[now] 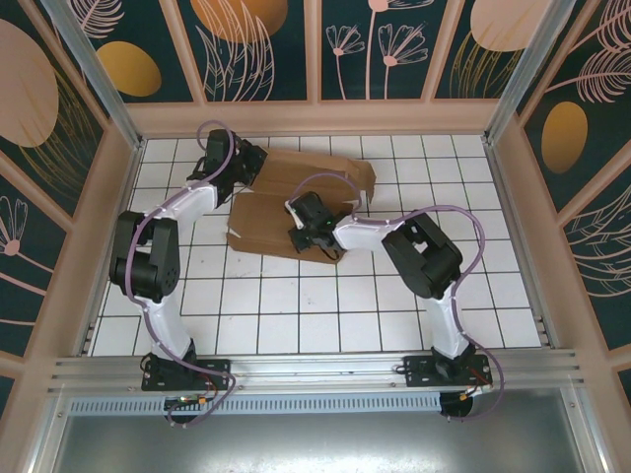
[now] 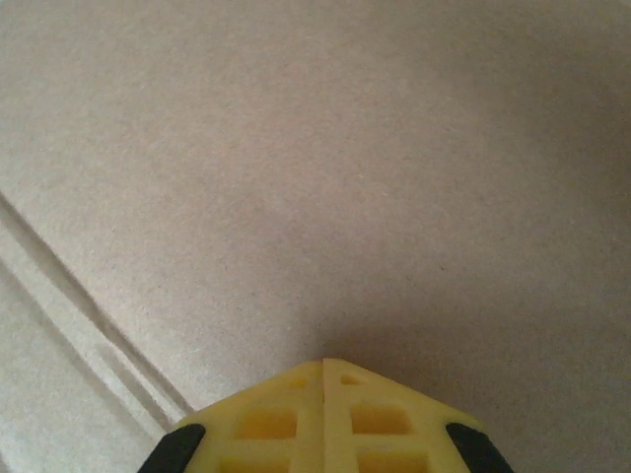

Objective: Fold the paper box

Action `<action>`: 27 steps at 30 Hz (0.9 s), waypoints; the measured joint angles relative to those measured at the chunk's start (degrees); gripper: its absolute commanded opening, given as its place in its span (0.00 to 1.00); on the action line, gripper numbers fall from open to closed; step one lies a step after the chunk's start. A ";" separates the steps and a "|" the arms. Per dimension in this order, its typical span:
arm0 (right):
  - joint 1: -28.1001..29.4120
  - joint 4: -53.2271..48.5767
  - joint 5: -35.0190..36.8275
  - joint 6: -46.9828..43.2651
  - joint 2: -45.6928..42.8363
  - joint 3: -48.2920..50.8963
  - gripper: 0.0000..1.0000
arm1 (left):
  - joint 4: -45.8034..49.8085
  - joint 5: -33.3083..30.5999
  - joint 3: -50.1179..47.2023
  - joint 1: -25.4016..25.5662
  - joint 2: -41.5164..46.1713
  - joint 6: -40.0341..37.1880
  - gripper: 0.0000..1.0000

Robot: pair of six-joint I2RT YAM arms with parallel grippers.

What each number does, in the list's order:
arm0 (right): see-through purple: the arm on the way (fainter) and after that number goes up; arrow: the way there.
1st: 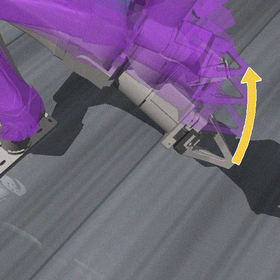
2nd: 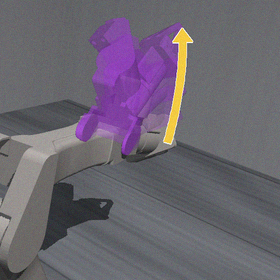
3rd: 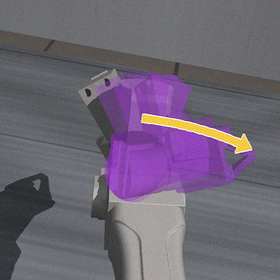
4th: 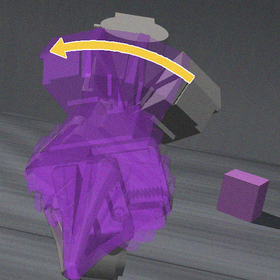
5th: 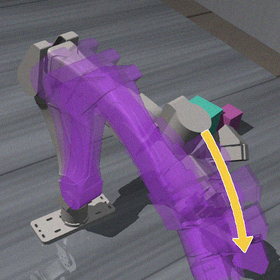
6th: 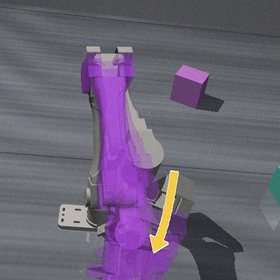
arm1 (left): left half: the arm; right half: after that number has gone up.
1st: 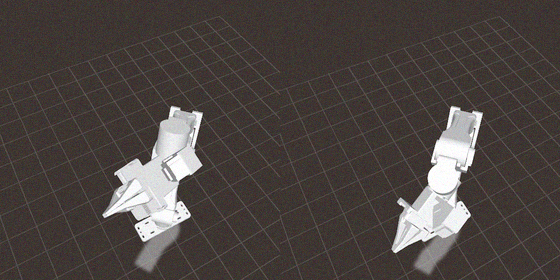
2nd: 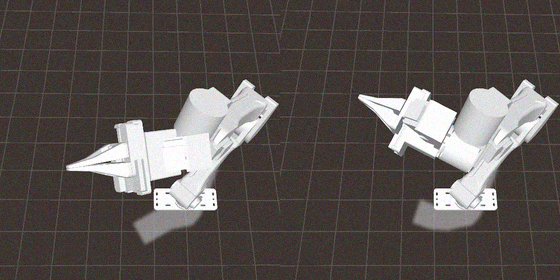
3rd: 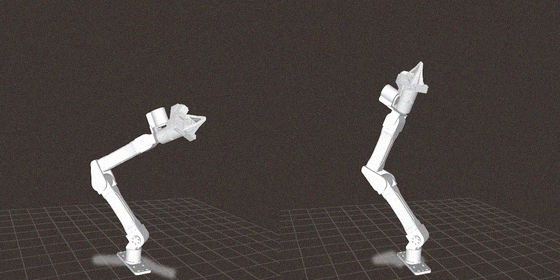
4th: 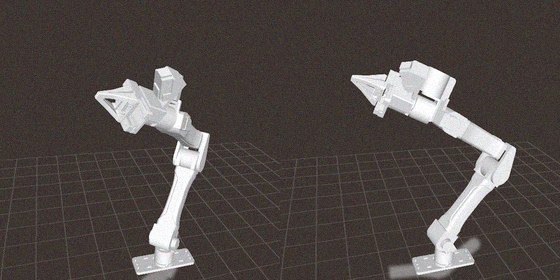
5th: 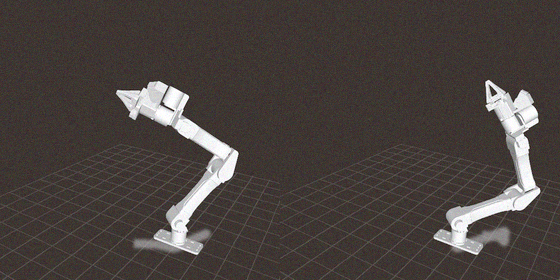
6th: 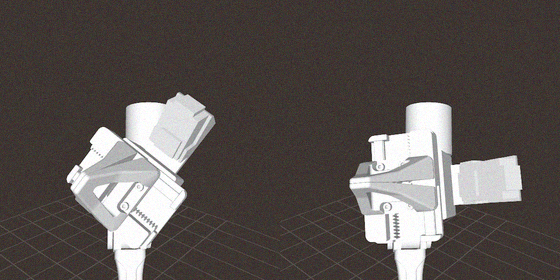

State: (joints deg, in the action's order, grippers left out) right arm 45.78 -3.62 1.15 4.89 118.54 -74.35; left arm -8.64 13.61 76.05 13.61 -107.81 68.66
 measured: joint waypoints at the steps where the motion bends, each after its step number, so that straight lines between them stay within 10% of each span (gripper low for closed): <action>1: -0.28 0.37 -0.22 0.20 -0.61 0.94 0.00 | 0.22 -0.72 -0.24 0.24 0.37 0.04 0.00; 9: -2.95 0.74 -3.67 2.29 -7.28 9.70 0.01 | 0.07 -5.09 -5.03 2.56 4.55 1.01 0.00; 18: -5.73 -5.16 -7.15 3.19 -13.81 11.37 0.52 | -3.19 -8.33 -8.48 4.09 5.75 2.19 0.00; 27: -14.69 -6.49 -9.94 9.18 -31.08 4.98 0.55 | -4.83 -8.35 -11.06 4.15 7.56 2.99 0.00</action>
State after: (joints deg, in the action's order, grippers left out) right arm 31.09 -10.11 -8.80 14.06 87.46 -69.36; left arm -13.47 5.26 64.99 17.76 -100.25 71.66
